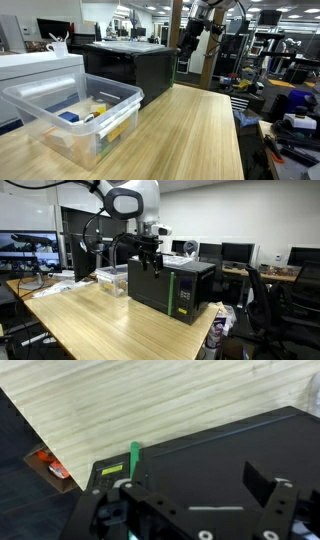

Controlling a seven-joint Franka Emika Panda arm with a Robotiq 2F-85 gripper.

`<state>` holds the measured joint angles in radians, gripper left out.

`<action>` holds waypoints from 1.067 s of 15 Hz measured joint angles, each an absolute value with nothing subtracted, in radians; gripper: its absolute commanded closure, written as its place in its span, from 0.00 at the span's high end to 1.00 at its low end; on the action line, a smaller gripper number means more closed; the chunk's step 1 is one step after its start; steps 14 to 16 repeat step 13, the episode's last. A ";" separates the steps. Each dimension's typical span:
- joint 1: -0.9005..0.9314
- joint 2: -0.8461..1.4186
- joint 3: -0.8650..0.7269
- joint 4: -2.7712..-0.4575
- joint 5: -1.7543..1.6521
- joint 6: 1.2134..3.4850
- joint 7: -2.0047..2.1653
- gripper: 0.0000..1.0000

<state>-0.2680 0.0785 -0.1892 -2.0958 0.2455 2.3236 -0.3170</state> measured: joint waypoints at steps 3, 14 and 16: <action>-0.254 -0.088 -0.190 -2.191 0.260 2.367 -0.350 1.00; -0.246 -0.044 -0.200 -2.176 0.260 2.366 -0.350 1.00; -0.246 -0.044 -0.200 -2.176 0.260 2.366 -0.350 1.00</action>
